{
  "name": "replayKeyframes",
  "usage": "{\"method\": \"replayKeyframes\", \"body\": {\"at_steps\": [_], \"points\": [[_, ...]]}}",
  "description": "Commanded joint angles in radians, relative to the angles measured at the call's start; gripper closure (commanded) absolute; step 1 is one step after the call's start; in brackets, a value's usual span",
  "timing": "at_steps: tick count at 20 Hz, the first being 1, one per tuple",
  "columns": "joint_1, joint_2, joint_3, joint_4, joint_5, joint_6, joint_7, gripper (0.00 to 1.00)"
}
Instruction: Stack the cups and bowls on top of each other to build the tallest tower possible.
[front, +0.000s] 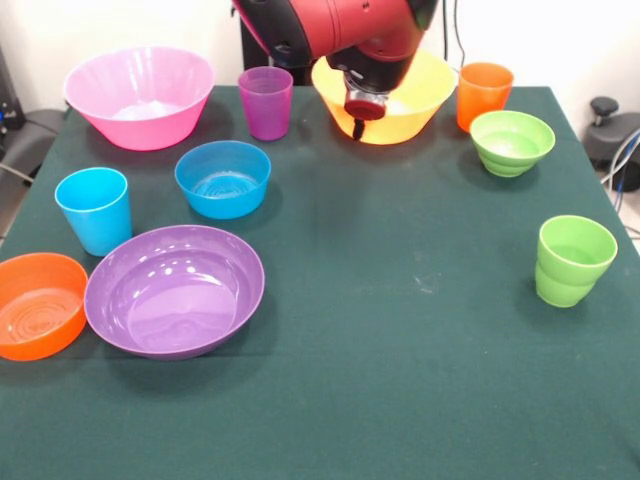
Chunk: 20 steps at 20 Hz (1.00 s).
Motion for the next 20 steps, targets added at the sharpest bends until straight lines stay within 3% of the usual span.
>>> {"method": "replayKeyframes", "body": {"at_steps": [1,16,18,20], "points": [[0.033,0.020,-0.010,-0.079,-0.060,-0.090,0.080,1.00],[0.044,0.019,-0.017,-0.084,-0.063,-0.103,0.089,1.00],[0.040,-0.002,-0.008,-0.073,-0.051,-0.092,0.078,1.00],[0.031,-0.069,-0.001,-0.049,-0.023,-0.048,0.068,1.00]]}}
